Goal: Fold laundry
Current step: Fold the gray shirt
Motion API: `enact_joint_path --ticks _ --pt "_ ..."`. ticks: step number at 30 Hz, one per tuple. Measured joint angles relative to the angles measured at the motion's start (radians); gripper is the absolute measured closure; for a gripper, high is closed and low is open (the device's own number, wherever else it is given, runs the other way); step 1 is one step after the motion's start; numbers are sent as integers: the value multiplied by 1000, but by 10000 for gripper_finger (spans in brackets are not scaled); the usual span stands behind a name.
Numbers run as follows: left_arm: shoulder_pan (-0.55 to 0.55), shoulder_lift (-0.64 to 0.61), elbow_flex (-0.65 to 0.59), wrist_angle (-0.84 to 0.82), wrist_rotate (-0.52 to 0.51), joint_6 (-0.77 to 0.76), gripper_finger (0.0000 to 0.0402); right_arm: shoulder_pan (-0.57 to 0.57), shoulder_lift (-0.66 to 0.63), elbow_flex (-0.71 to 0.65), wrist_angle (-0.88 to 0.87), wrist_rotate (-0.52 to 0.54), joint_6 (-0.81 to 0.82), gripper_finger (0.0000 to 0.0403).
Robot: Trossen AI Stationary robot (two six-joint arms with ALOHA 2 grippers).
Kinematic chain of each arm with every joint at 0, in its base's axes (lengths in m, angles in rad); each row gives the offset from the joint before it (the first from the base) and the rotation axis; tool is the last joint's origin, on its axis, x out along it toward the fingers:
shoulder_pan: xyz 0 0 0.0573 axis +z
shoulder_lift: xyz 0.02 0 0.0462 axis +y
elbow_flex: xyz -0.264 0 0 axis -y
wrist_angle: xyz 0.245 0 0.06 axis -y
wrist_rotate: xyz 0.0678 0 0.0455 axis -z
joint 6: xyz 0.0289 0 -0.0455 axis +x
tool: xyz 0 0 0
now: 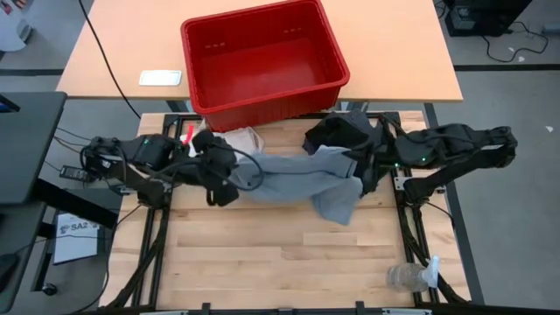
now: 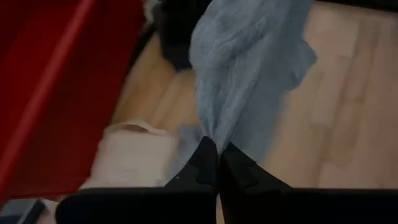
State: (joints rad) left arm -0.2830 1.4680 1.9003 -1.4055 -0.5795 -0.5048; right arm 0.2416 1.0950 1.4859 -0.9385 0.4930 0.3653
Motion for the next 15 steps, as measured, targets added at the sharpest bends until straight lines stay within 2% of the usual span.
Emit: enact_joint_path --ticks 5,7,9,15 --pt "1 -4 32 -104 -36 -12 401 22 -3 6 -17 136 -4 400" --pt "0 0 31 -165 -69 -24 401 23 -3 6 -21 211 -35 400" --pt "17 0 27 -158 -105 7 401 5 -3 6 -12 253 -83 400" --pt "88 -1 38 -165 -126 53 401 -45 3 6 1 235 -125 400"
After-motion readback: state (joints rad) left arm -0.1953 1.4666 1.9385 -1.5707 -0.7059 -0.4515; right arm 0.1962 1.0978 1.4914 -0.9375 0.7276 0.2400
